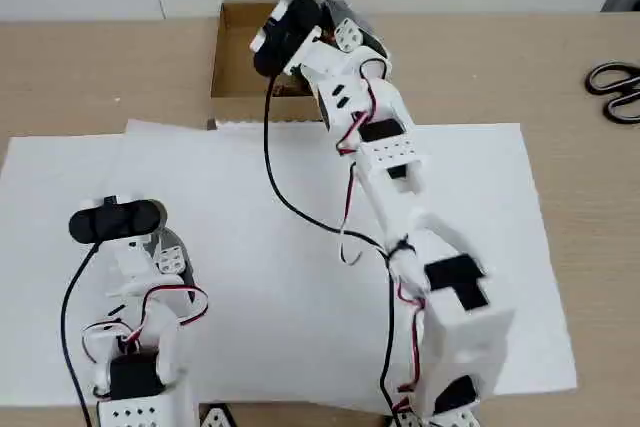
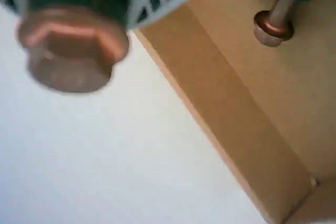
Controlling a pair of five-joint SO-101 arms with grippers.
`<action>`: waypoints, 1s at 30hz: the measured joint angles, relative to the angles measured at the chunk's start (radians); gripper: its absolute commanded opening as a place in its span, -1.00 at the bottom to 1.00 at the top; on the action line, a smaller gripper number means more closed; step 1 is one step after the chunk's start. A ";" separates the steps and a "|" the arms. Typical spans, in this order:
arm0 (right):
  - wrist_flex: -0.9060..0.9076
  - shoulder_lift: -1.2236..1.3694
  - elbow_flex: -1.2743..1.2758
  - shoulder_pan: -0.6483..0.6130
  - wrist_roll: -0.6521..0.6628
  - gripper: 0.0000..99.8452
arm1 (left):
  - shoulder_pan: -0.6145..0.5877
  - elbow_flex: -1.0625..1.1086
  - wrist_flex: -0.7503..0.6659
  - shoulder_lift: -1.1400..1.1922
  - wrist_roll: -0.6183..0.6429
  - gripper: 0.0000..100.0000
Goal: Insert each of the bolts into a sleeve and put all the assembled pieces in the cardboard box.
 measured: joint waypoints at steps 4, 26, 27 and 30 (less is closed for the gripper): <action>-0.002 0.161 -0.144 -0.021 0.086 -0.99 | 0.000 0.000 0.000 0.000 0.000 -0.99; 0.044 0.295 -0.229 -0.087 0.304 -0.64 | 0.000 0.000 0.000 0.000 0.000 -0.99; 0.044 0.292 -0.233 -0.084 0.304 -0.65 | 0.000 0.000 0.000 0.000 0.000 -0.99; 0.044 0.290 -0.252 -0.086 0.304 -0.68 | 0.000 0.000 0.000 0.000 0.000 -0.99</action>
